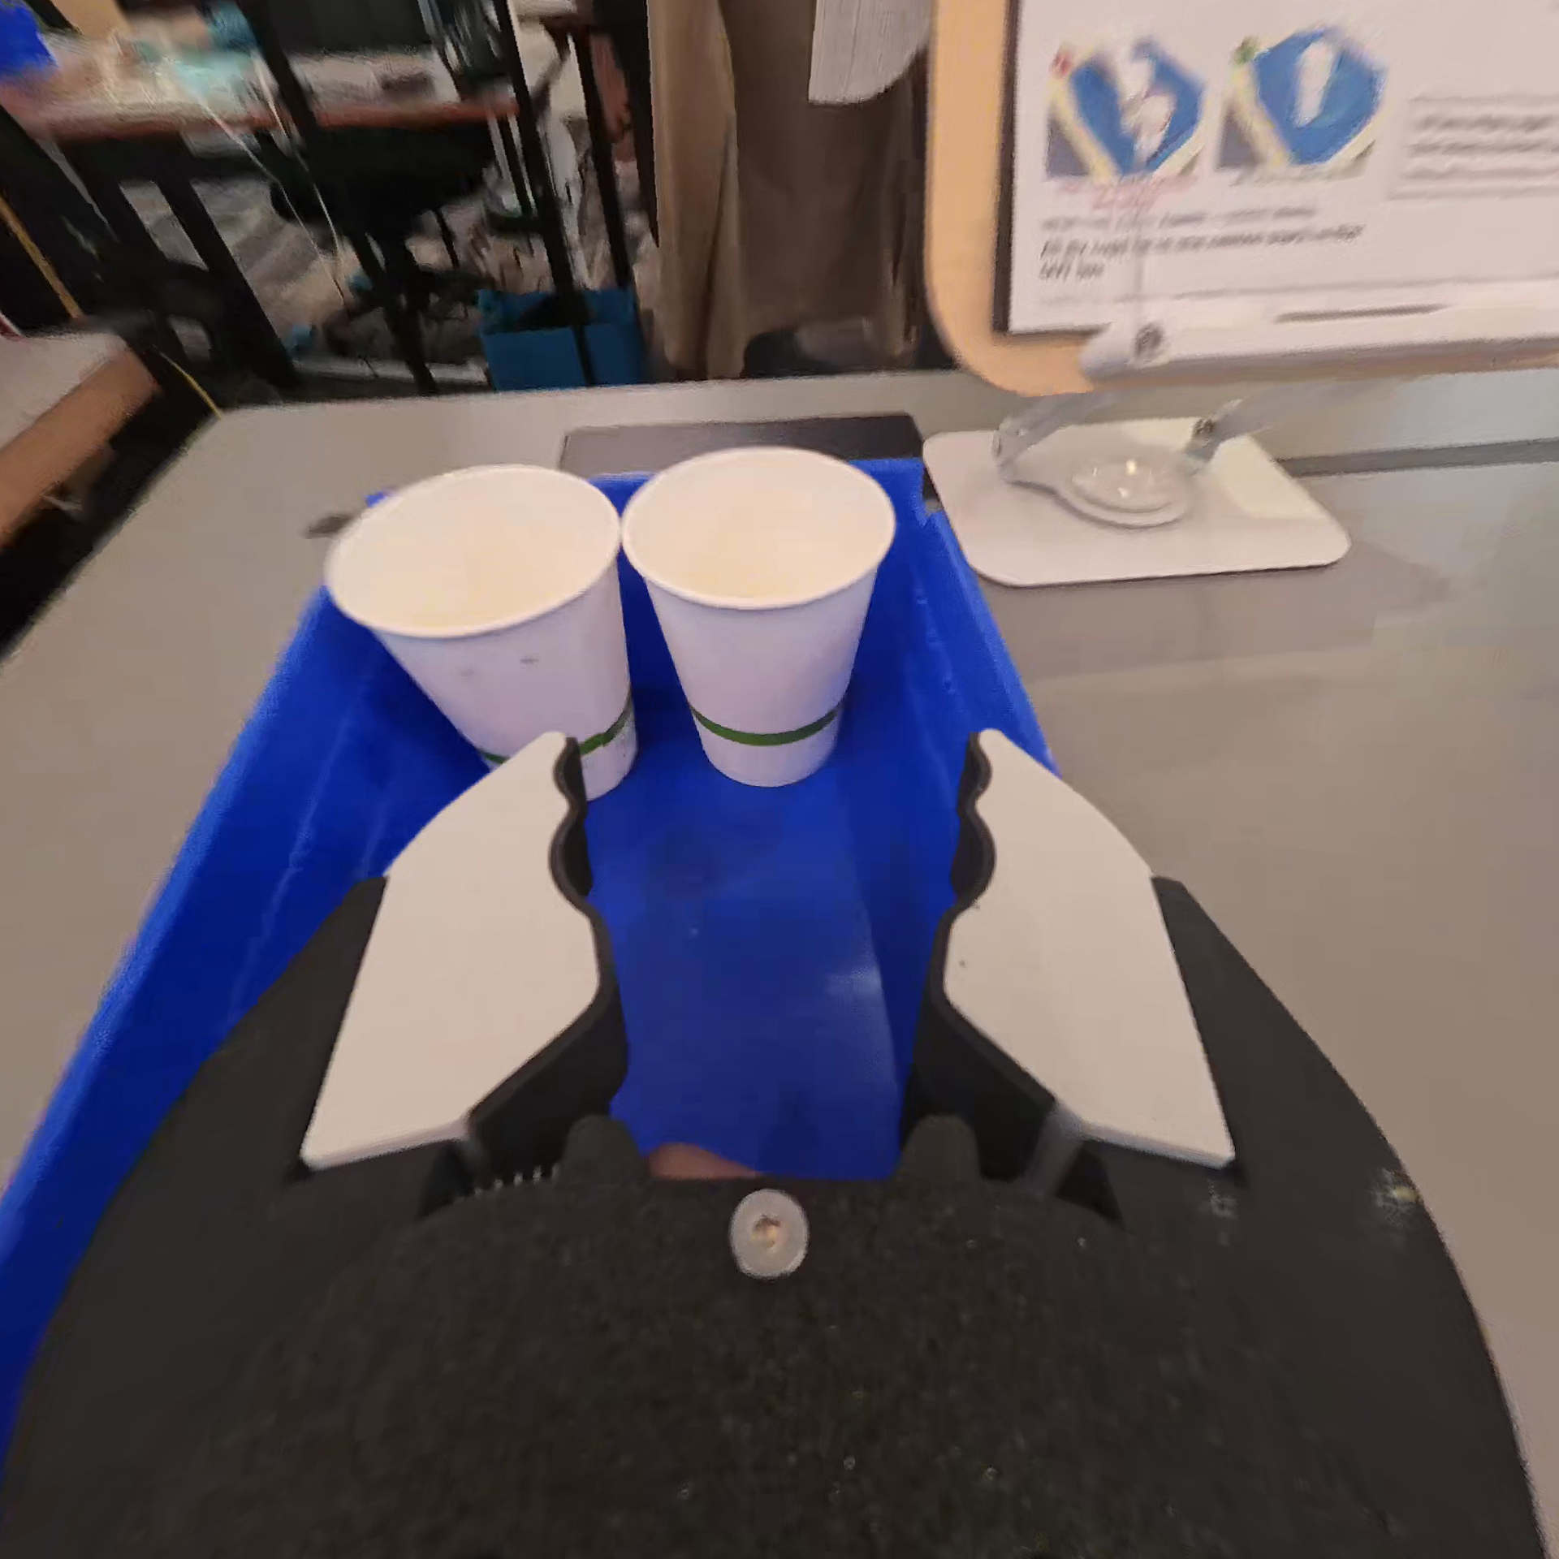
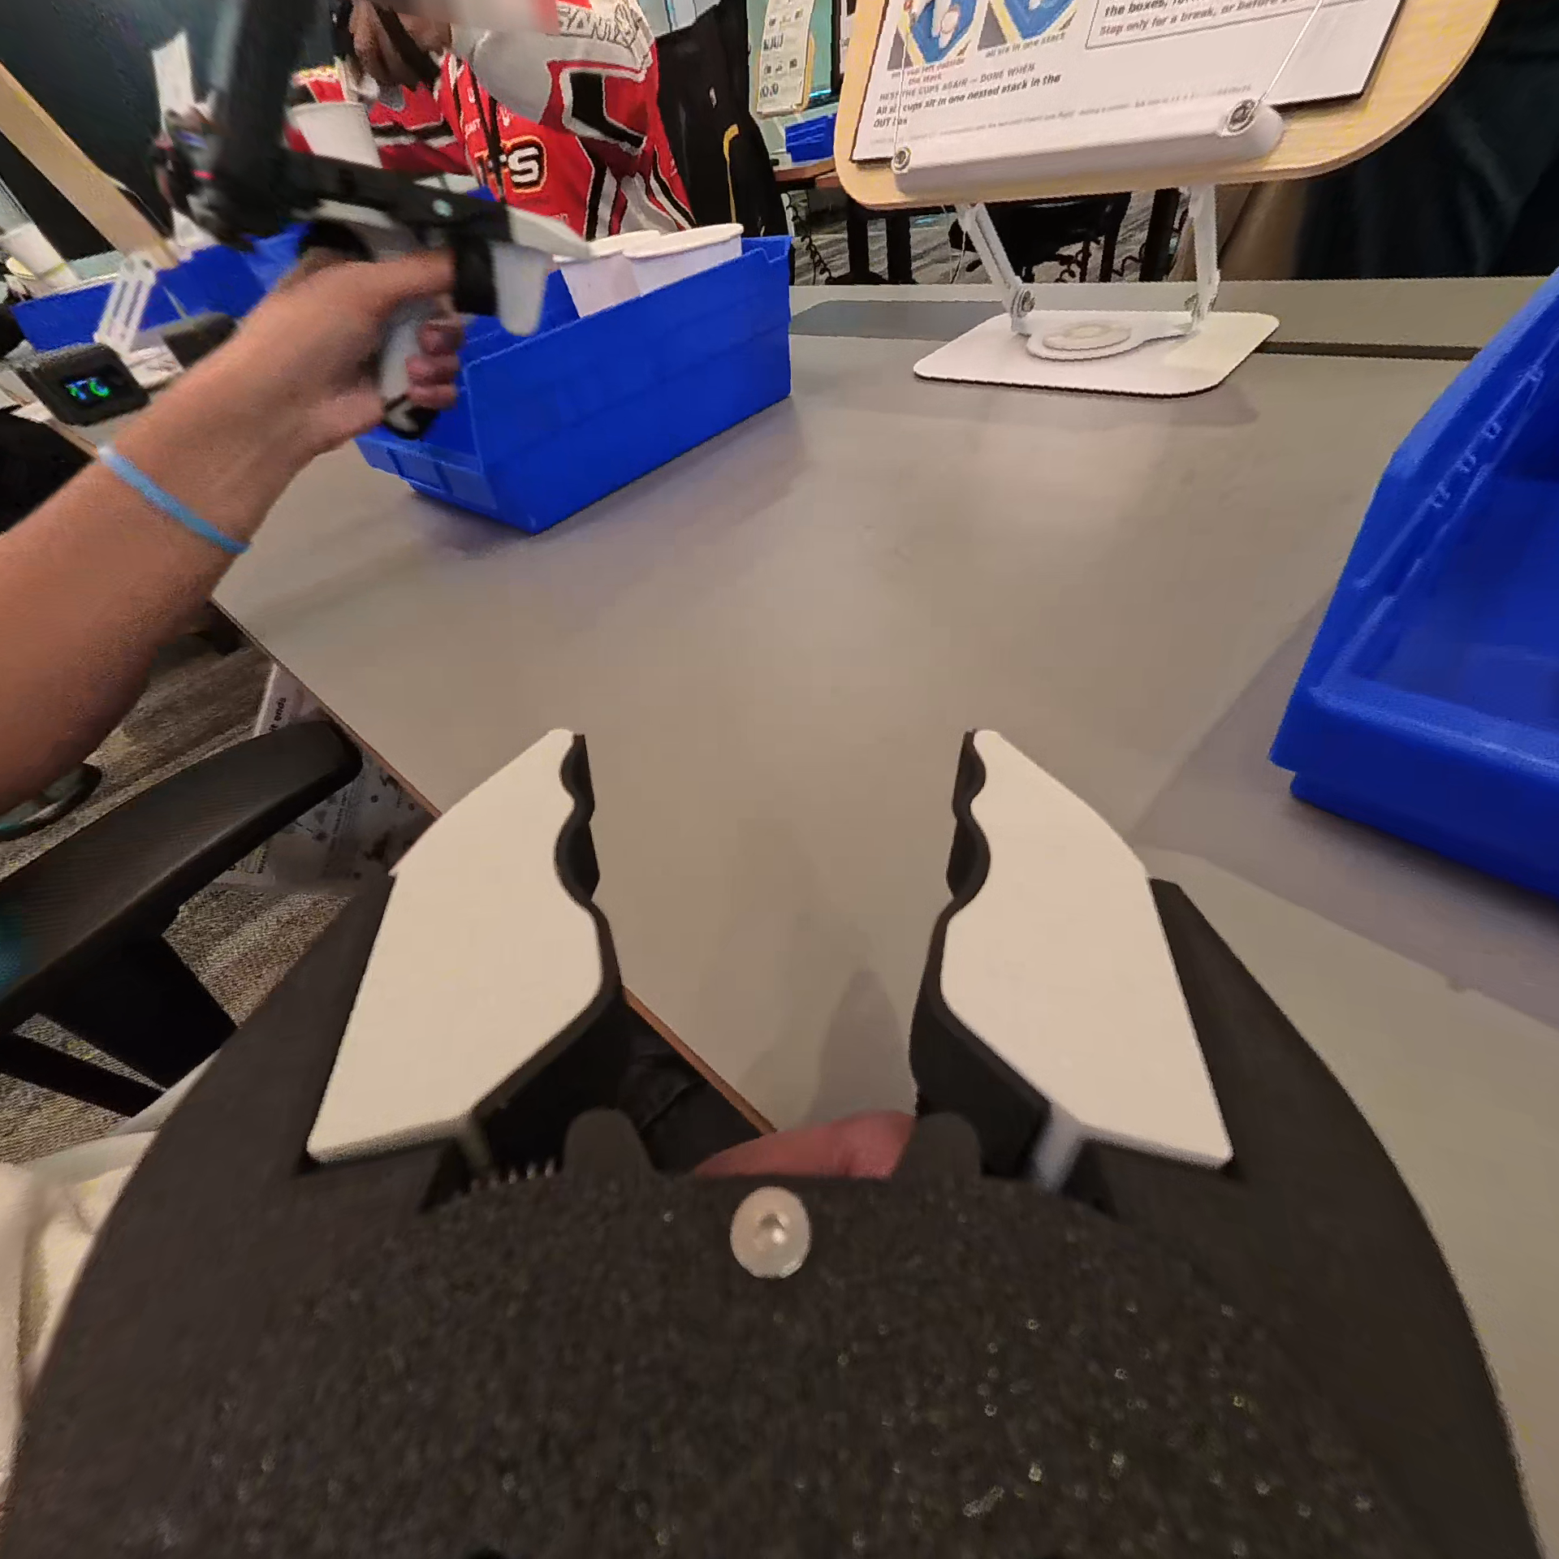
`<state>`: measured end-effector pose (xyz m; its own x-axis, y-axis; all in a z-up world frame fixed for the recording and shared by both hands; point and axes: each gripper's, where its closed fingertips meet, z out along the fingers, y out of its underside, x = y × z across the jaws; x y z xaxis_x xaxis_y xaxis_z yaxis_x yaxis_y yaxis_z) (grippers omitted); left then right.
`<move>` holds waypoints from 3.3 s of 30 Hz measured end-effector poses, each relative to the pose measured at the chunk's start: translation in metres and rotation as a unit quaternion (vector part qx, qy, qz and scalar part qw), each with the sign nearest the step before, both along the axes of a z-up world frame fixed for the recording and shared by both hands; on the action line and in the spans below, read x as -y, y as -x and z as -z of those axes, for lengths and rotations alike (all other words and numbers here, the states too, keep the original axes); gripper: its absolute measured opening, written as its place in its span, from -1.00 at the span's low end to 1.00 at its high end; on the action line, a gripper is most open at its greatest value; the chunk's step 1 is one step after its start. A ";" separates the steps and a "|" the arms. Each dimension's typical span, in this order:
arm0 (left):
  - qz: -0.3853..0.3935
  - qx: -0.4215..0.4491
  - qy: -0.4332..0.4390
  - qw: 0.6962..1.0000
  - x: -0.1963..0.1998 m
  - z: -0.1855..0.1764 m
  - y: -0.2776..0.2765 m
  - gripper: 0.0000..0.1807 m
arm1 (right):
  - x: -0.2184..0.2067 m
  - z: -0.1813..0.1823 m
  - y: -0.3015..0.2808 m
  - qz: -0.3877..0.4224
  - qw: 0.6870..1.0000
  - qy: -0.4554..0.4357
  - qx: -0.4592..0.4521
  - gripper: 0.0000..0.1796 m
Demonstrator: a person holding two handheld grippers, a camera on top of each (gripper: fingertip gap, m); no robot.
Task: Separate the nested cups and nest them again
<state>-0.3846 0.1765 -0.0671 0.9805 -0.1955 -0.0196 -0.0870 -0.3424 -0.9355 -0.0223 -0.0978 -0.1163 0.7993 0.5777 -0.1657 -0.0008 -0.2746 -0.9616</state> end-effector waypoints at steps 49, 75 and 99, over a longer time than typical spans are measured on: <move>0.594 -0.009 0.011 0.804 0.241 -0.022 -0.213 -0.19 | -0.015 -0.097 0.083 -0.285 0.952 -0.085 0.073 0.07; 0.137 0.040 -0.095 0.985 0.181 0.008 -0.155 -0.20 | -0.044 -0.085 0.014 -0.117 0.989 -0.093 0.021 -0.02; 0.165 0.059 -0.081 0.981 0.186 0.008 -0.151 -0.20 | -0.250 -0.127 -0.237 0.275 0.960 0.008 0.058 -0.02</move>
